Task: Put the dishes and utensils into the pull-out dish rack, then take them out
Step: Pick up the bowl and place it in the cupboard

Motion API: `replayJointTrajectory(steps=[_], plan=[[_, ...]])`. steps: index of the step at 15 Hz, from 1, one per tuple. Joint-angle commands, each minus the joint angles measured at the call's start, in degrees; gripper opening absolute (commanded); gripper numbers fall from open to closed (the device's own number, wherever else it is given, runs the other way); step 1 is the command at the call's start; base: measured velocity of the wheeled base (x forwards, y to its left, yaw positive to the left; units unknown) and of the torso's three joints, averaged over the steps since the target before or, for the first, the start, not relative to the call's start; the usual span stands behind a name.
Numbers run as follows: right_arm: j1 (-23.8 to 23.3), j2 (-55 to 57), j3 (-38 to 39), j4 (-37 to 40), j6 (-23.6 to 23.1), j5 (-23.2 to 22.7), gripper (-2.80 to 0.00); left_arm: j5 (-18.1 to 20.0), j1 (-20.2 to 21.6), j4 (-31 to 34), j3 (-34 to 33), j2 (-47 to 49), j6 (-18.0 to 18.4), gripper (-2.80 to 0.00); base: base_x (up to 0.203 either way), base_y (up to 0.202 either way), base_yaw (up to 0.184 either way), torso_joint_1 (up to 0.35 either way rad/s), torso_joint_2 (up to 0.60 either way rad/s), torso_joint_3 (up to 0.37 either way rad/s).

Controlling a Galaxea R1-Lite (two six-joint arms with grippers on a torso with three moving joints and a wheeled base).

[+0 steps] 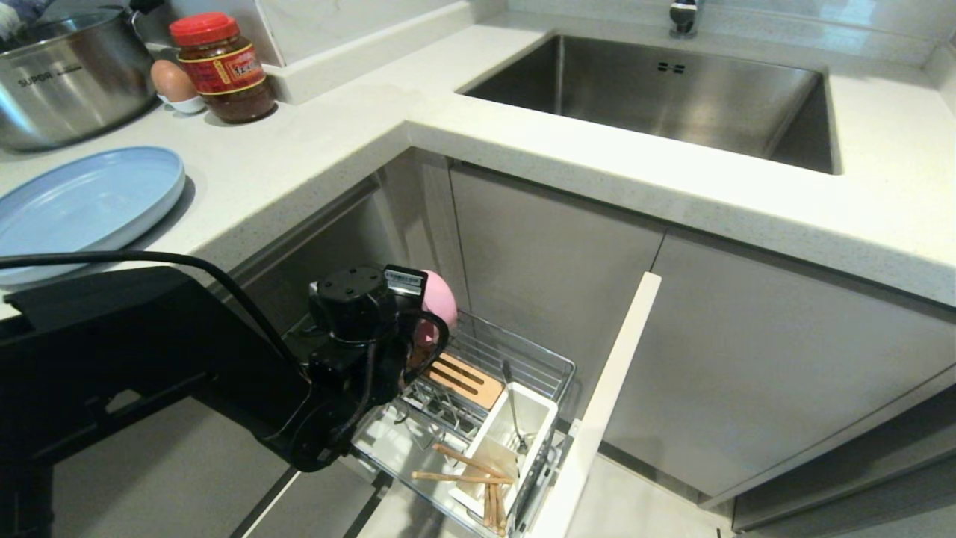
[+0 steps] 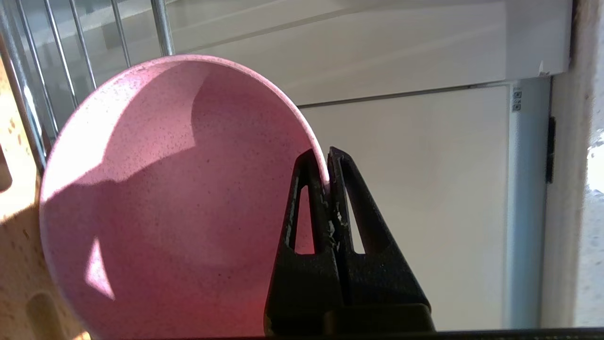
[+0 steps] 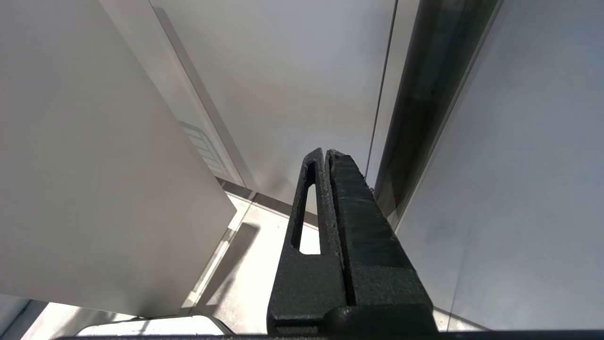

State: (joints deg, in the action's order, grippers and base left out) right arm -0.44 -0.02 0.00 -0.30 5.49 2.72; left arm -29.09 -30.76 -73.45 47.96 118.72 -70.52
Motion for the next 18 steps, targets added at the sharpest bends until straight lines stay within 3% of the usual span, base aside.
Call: replayJointTrajectory(steps=[1,6,18], plan=[[0.0,-0.24,0.0,-0.05,0.05,0.01,-2.8,0.7,0.0,-0.56,-0.23,-0.51,-1.28,-2.8,0.0,0.0,0.0,0.0,0.0,0.0],[0.0,-0.24,0.0,-0.05,0.05,0.01,-2.8,2.81,0.17,-5.3,-0.41,-0.33,-1.37,-2.8,0.0,0.0,0.0,0.0,0.0,0.0],[0.0,-0.22,0.0,-0.05,0.05,0.01,-2.8,5.18,0.7,-5.48,-0.85,2.83,-4.62,-2.8,0.0,0.0,0.0,0.0,0.0,0.0]])
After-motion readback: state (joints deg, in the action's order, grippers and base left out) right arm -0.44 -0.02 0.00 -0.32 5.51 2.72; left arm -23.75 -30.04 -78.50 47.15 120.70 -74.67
